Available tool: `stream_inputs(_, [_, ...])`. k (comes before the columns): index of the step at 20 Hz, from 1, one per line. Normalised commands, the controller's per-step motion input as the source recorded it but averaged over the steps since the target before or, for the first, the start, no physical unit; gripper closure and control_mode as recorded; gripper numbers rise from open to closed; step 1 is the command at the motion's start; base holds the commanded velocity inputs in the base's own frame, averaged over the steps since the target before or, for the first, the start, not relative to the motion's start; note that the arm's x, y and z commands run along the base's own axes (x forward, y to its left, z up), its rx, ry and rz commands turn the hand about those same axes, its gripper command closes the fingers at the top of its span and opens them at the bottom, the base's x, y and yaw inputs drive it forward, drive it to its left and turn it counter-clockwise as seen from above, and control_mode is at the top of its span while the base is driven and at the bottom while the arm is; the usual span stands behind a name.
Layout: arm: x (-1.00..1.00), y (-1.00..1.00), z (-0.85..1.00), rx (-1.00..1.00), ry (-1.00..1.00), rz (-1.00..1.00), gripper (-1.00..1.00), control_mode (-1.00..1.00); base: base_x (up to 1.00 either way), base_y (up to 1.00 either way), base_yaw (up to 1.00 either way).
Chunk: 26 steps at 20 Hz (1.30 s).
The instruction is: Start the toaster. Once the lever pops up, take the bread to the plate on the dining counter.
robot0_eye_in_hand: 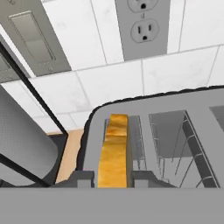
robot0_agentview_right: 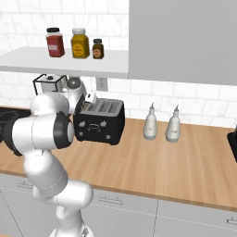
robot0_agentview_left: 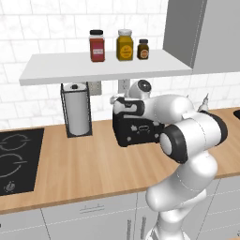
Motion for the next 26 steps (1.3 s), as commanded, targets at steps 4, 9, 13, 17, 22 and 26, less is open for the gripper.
stream_inputs(4, [-0.01,0.00,-0.04,0.00,0.00,0.00,1.00,-1.00,0.00,0.00,0.00])
stream_inputs(9, [-0.18,0.03,0.03,-0.01,-0.01,0.00,1.00,-1.00,0.00,0.00,0.00])
stream_inputs(13, [-0.38,0.00,0.15,0.00,-0.08,0.00,1.00,-1.00,0.00,0.00,0.00])
stream_inputs(17, [-0.14,0.00,0.31,0.00,-0.13,0.00,1.00,-1.00,0.00,0.00,0.00])
stream_inputs(22, [0.00,0.02,0.70,0.00,-0.08,0.00,1.00,-1.00,0.00,0.00,0.00])
stream_inputs(26, [-0.26,0.04,0.42,-0.05,-0.09,0.00,1.00,-1.00,0.00,0.00,0.00])
